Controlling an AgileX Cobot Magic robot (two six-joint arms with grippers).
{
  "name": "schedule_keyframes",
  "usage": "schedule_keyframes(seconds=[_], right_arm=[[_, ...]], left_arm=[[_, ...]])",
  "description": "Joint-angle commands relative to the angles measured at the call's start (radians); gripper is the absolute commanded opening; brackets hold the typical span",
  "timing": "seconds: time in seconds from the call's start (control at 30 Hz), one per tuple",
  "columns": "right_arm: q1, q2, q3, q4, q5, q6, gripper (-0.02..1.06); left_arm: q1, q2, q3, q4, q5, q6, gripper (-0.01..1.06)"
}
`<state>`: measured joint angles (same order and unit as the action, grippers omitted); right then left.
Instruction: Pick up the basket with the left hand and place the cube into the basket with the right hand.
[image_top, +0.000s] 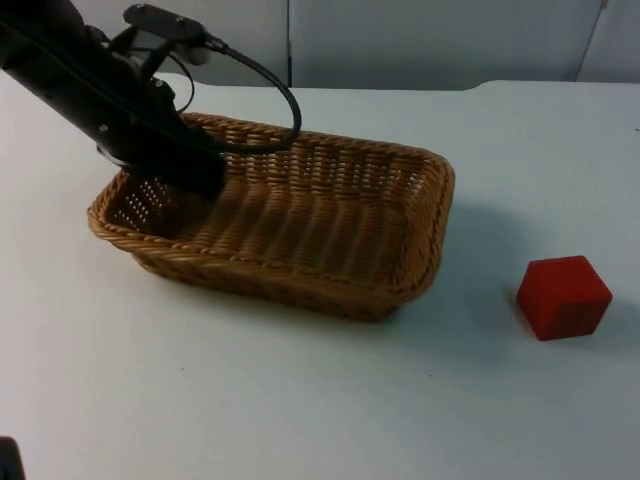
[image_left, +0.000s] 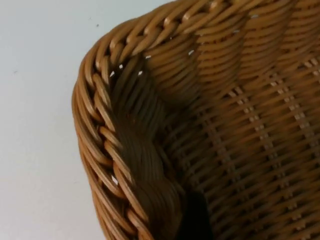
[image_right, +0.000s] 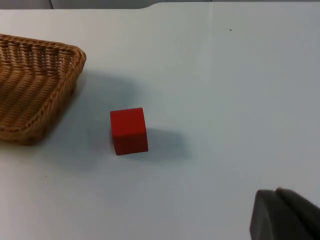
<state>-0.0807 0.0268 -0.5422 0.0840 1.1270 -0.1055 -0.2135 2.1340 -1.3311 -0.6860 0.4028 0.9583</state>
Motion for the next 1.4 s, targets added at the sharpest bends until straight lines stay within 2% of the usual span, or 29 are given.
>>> schedule_keyframes(seconds=[0.0,0.17,0.3,0.33,0.4,0.53,0.67,0.7,0.87,0.9,1.0,1.1,1.23,1.37], right_arm=[[-0.006,-0.004,0.006,0.0,-0.005,0.002,0.0],[-0.006,-0.004,0.006,0.0,-0.005,0.002,0.0],[-0.006,-0.004,0.006,0.0,-0.005,0.002,0.0],[-0.006,-0.004,0.006,0.0,-0.005,0.002,0.0],[-0.006,-0.004,0.006,0.0,-0.005,0.002,0.0],[-0.006,-0.004,0.006,0.0,-0.005,0.002,0.0],[-0.006,-0.004,0.006,0.0,-0.005,0.002,0.0],[-0.006,-0.004,0.006,0.0,-0.005,0.002,0.0],[-0.006,-0.004,0.006,0.0,-0.005,0.002,0.0],[-0.006,-0.004,0.006,0.0,-0.005,0.002,0.0],[-0.006,-0.004,0.006,0.0,-0.005,0.002,0.0],[-0.006,-0.004,0.006,0.0,-0.005,0.002,0.0],[-0.006,-0.004,0.006,0.0,-0.005,0.002,0.0],[-0.006,-0.004,0.006,0.0,-0.005,0.002,0.0]], left_arm=[[0.026,0.004,-0.005,0.011,0.006,-0.029,0.62],[0.041,0.0,-0.005,-0.024,0.049,-0.029,0.62],[0.019,0.0,-0.05,-0.064,0.141,-0.029,0.62],[0.019,0.0,-0.05,-0.064,0.141,-0.029,0.62],[0.009,0.0,-0.095,-0.071,0.203,-0.031,0.62],[0.001,0.0,-0.163,-0.033,0.265,-0.074,0.62],[0.001,0.0,-0.24,0.134,0.285,-0.195,0.62],[0.001,0.0,-0.24,0.134,0.285,-0.195,0.62],[0.001,0.0,-0.263,0.348,0.273,-0.344,0.62],[0.001,0.0,-0.263,0.348,0.273,-0.344,0.62],[0.001,0.0,-0.263,0.487,0.257,-0.47,0.62],[0.001,0.0,-0.263,0.524,0.254,-0.504,0.62],[0.001,0.003,-0.261,0.663,0.258,-0.659,0.62],[0.001,0.022,-0.261,0.698,0.286,-0.713,0.62]])
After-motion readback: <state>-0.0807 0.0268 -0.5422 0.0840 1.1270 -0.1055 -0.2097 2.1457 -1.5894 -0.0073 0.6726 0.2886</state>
